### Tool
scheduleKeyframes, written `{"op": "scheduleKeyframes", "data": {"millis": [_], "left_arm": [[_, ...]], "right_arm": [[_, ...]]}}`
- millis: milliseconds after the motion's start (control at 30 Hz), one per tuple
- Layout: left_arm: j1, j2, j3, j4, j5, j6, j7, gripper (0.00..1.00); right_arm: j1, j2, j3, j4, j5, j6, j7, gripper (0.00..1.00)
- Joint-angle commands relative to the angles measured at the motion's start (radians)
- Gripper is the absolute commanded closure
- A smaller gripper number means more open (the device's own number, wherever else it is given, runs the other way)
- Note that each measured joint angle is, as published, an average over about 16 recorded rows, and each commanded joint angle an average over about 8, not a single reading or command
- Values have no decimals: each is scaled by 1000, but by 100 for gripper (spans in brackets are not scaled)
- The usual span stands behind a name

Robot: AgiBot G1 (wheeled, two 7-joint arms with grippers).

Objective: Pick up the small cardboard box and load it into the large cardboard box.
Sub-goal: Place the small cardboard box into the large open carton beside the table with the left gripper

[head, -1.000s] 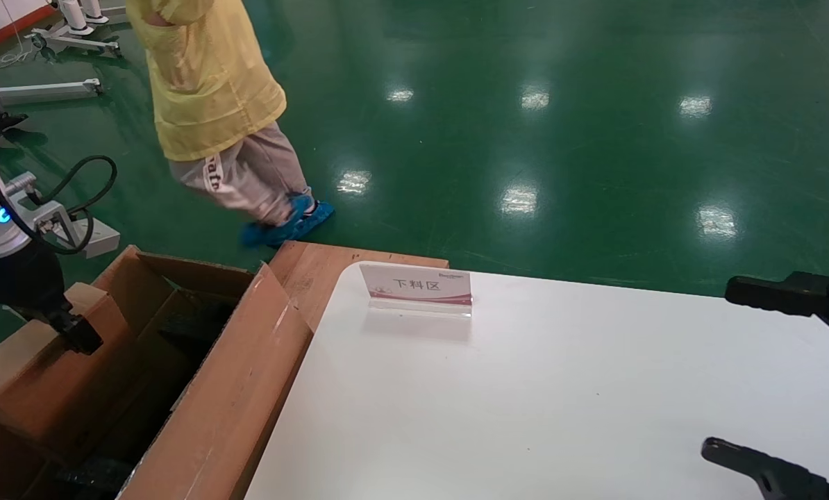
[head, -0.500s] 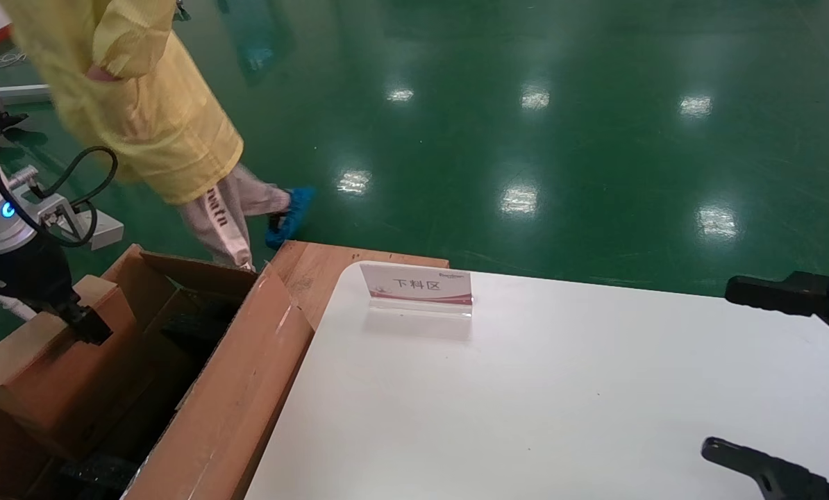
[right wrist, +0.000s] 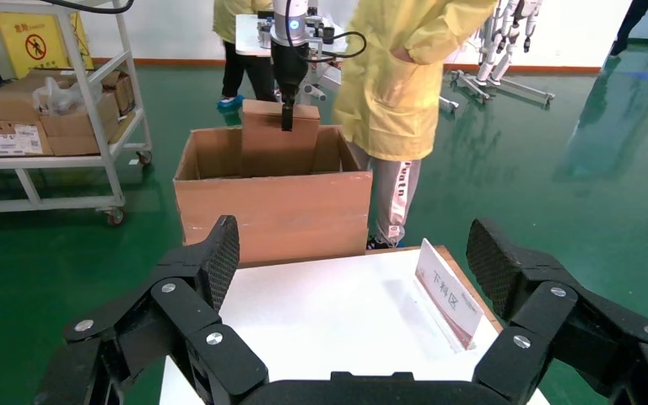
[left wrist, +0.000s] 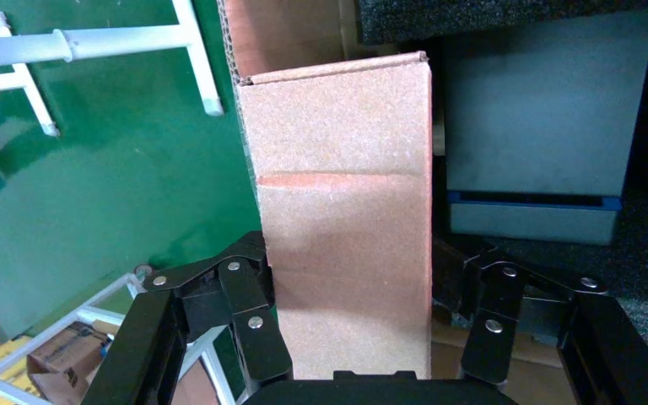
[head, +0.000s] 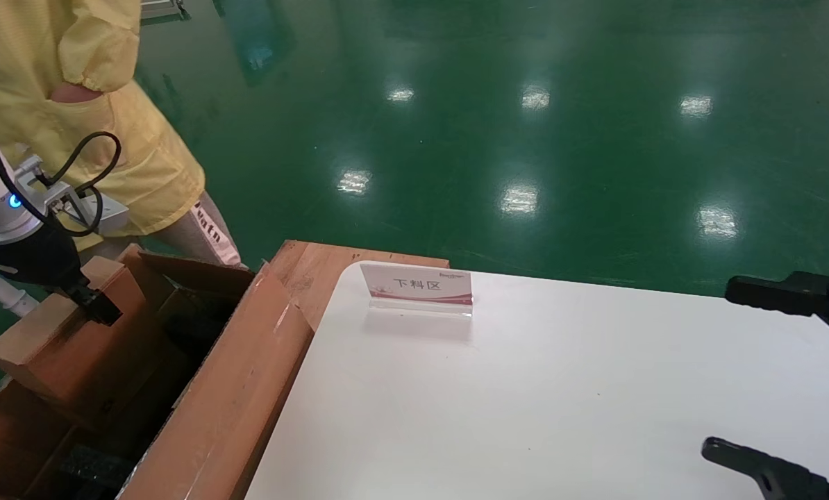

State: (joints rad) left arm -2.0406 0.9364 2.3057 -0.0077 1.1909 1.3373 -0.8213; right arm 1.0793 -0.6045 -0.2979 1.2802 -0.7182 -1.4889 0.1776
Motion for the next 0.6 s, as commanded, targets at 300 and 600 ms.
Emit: {"op": "scheduleKeyframes", "data": {"millis": [300, 600], "left_arm": [[35, -5, 2, 0, 3, 10, -14, 92], [49, -1, 11, 1, 13, 12, -15, 0]], "right_arm": [[0, 0, -1, 0, 0, 0, 0, 0], [0, 0, -1, 0, 1, 1, 0, 0]]}}
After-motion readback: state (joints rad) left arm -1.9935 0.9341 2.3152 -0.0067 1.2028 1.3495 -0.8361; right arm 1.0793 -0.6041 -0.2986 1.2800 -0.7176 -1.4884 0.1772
